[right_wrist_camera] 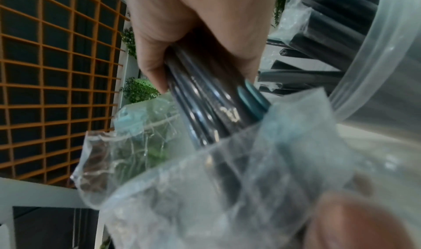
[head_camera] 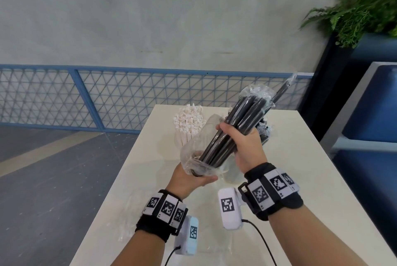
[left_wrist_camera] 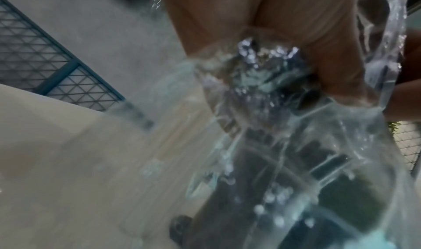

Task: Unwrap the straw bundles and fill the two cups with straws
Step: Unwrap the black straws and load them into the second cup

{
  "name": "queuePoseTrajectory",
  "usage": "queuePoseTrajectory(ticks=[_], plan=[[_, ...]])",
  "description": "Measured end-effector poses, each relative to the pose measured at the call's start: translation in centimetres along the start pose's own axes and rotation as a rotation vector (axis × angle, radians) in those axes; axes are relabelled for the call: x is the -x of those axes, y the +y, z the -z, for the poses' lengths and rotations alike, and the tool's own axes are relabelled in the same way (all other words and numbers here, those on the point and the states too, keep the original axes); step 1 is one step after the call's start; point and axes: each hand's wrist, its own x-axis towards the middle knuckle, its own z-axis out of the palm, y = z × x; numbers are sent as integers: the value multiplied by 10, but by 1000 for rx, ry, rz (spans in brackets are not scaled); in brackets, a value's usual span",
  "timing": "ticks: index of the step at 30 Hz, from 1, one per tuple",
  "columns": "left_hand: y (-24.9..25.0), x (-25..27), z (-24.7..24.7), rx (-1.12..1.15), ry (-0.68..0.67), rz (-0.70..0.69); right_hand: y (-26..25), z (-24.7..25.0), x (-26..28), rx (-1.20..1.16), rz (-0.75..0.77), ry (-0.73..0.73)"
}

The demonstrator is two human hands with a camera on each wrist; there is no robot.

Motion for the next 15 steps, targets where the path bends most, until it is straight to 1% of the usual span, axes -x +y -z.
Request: queuePoseTrajectory(ticks=[3,6,7,10,11,13,15], plan=[[-5,-4,3,0,34,-8,-7,3,-4,-26,31,63],[-17,-5,11,92,84,69,-25,14,-15,-88,78,175],[-19,-3,13,107,105,77,-33,18,-19,-71,108,210],[-20,2,16,34,176,51,-50,26,-31,79,255,344],[-19,3,17,10,193,36,-53,27,-35,107,295,369],[-15,2,18,-32,224,-1,-53,28,-41,183,336,383],[-12,1,18,-45,234,-18,-44,27,-46,327,329,362]])
